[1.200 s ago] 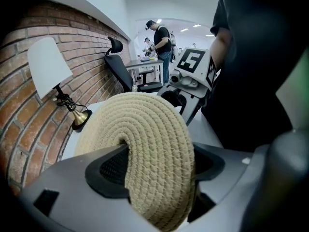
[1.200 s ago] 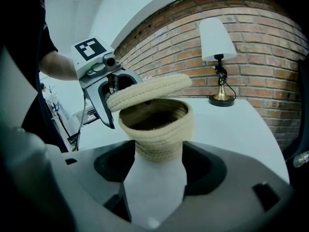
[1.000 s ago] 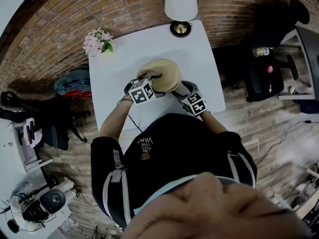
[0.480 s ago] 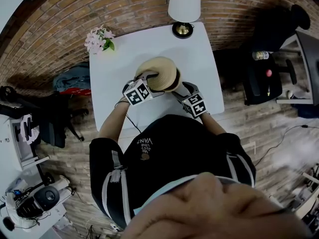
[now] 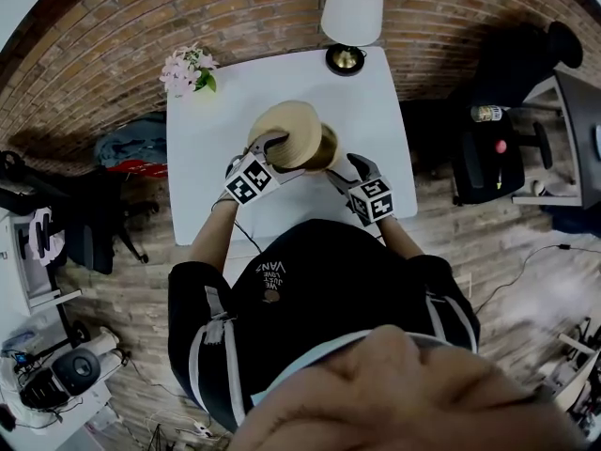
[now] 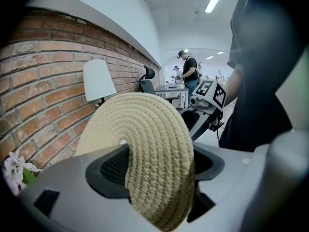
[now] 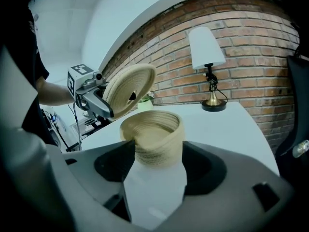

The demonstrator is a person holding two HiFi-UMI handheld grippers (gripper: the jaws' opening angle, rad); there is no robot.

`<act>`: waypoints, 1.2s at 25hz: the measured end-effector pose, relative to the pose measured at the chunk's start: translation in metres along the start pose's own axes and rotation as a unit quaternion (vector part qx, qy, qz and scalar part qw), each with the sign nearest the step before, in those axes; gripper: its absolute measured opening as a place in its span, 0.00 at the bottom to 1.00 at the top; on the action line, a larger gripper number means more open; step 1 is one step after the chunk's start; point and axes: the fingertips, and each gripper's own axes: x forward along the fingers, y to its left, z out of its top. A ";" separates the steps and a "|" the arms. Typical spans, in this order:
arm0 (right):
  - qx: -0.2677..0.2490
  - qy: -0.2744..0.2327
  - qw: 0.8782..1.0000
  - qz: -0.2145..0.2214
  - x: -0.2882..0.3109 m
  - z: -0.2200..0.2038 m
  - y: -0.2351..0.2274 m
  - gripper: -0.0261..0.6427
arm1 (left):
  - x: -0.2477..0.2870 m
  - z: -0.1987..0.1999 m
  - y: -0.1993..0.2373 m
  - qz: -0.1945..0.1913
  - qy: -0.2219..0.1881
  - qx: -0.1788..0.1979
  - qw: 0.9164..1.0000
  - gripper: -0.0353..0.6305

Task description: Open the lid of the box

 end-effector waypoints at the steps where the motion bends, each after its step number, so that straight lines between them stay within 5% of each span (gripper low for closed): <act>1: 0.001 -0.003 1.000 0.000 -0.002 0.003 -0.001 0.46 | -0.002 0.000 0.001 0.007 -0.005 -0.006 1.000 0.61; 21: 0.012 -0.062 0.998 0.015 -0.011 0.062 0.005 0.45 | -0.053 -0.009 0.005 0.142 -0.080 -0.103 0.981 0.61; 30: -0.003 -0.100 0.995 0.023 -0.019 0.092 0.014 0.26 | -0.080 -0.019 -0.001 0.204 -0.104 -0.142 0.963 0.61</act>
